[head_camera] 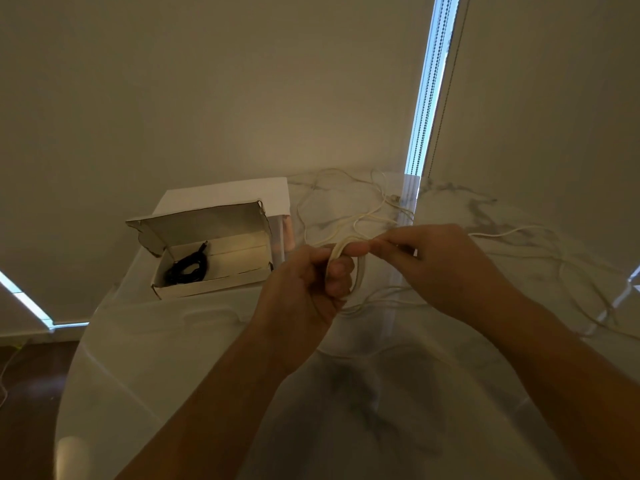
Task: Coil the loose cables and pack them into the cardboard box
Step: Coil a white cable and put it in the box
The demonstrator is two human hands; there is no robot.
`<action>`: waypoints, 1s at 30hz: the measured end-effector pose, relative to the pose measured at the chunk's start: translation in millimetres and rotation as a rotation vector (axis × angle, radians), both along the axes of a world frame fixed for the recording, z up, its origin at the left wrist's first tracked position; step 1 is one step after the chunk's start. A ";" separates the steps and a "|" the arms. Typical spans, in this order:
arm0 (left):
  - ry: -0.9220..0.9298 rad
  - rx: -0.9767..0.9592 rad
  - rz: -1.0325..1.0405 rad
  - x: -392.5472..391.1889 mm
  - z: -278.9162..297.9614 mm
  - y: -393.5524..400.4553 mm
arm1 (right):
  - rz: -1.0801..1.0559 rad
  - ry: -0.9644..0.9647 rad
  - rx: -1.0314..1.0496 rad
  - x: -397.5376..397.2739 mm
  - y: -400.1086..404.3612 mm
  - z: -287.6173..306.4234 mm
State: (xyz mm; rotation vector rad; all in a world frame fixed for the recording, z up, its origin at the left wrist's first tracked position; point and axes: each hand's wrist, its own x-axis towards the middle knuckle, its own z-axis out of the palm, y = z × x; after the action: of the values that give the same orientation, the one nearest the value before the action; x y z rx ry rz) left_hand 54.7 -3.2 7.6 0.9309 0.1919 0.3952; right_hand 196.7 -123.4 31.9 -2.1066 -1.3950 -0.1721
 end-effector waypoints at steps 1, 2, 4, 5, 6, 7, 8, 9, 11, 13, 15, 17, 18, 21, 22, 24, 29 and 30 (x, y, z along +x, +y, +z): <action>-0.013 -0.025 0.016 -0.1 -0.2 1.3 | 0.007 0.000 -0.013 -1.8 2.0 -3.1; -0.025 -0.046 0.032 -0.4 -0.2 2.5 | 0.012 -0.005 -0.029 -3.7 3.7 -6.3; -0.043 -0.087 0.064 -1.2 0.3 5.8 | 0.016 -0.023 -0.068 -10.1 6.4 -11.0; -0.052 -0.108 0.083 -1.8 0.7 7.9 | 0.024 -0.031 -0.087 -14.0 7.5 -13.3; -0.059 -0.125 0.105 -2.4 1.4 10.2 | 0.037 -0.050 -0.108 -18.7 8.3 -15.2; -0.066 -0.142 0.126 -3.2 2.7 11.9 | 0.049 -0.068 -0.137 -23.6 8.9 -17.2; -0.069 -0.159 0.149 -3.7 3.4 14.2 | 0.048 -0.081 -0.167 -29.2 9.6 -17.5; -0.070 -0.178 0.173 -4.1 4.3 16.2 | 0.047 -0.088 -0.199 -34.4 9.7 -17.0; -0.075 -0.215 0.240 -4.8 4.7 20.9 | 0.056 -0.110 -0.284 -44.7 8.3 -15.4; -0.100 -0.257 0.323 -4.8 3.2 26.6 | 0.083 -0.134 -0.360 -55.7 4.5 -13.5; -0.139 -0.286 0.387 -4.5 1.3 31.5 | 0.131 -0.140 -0.396 -66.2 1.9 -10.6; -0.163 -0.284 0.426 -3.1 -0.7 33.5 | 0.179 -0.153 -0.414 -73.0 -0.7 -8.1; -0.159 -0.270 0.444 -2.3 -1.7 33.8 | 0.209 -0.167 -0.412 -76.2 -2.0 -4.8; -0.084 -0.152 0.488 0.3 -2.5 31.1 | 0.268 -0.236 -0.332 -86.0 -3.3 3.1; -0.040 -0.097 0.491 1.1 -1.9 29.1 | 0.274 -0.290 -0.277 -86.6 -2.0 3.9; 0.056 0.014 0.474 1.4 -1.5 23.8 | 0.256 -0.367 -0.127 -87.3 -2.4 3.5; 0.129 0.292 0.285 -3.1 -2.4 6.6 | 0.232 -0.384 0.010 -70.2 -6.6 13.4; 0.135 0.364 0.259 -3.5 -1.7 2.6 | 0.205 -0.360 0.025 -64.7 -8.6 18.1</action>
State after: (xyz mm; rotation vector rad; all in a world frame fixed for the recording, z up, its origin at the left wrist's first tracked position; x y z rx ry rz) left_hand 51.2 -0.6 5.9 1.2984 0.3750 0.6207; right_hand 131.9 -132.0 50.0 -1.9611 -1.7958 -0.5028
